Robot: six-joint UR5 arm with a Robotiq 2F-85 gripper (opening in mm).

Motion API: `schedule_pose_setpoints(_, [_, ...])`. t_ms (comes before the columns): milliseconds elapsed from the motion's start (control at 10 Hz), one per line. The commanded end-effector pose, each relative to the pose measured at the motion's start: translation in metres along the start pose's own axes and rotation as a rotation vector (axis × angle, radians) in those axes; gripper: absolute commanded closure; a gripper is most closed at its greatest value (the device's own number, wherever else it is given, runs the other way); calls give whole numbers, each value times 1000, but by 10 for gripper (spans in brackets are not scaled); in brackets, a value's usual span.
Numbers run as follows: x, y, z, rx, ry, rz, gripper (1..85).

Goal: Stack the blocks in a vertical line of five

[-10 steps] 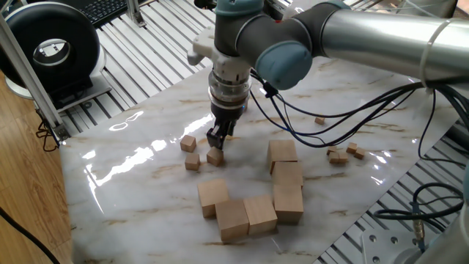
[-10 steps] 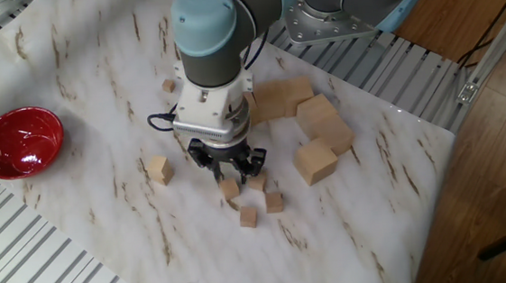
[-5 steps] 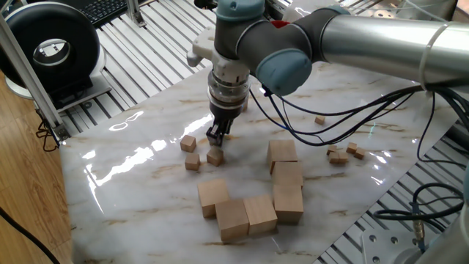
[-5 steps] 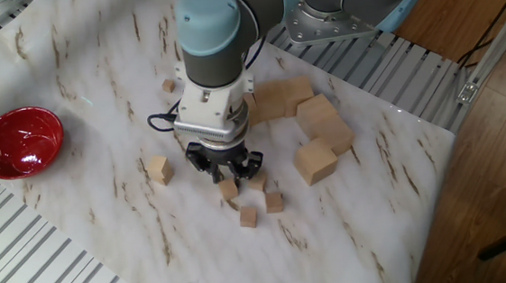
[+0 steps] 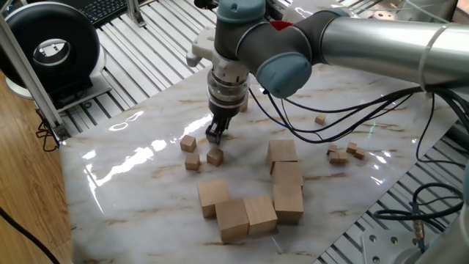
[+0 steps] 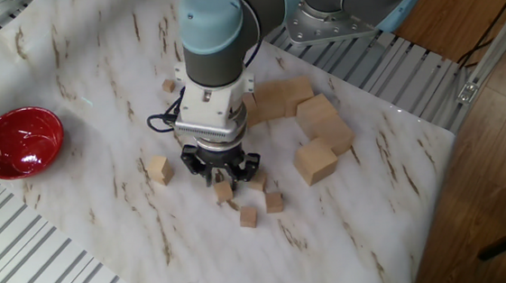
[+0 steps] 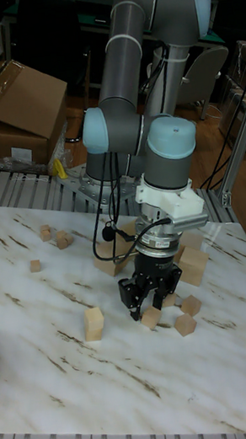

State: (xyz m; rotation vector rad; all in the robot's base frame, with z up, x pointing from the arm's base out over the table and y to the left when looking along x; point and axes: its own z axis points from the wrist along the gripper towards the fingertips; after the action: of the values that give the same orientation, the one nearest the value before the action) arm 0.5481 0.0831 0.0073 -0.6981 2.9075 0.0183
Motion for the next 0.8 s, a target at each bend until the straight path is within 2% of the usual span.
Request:
schedule_pose_setpoints(0, [-7,-3,-1,4,-26,-29,330])
schedule_pose_setpoints(100, [-7,-4,0,10,-24,-24,347])
schedule_pose_setpoints(200, [-13,-11,-1,37,-48,-49,350])
schedule_pose_setpoints(300, [-16,-13,-1,45,-59,-53,353])
schedule_pose_setpoints(700, [-17,-14,1,47,-60,-20,433])
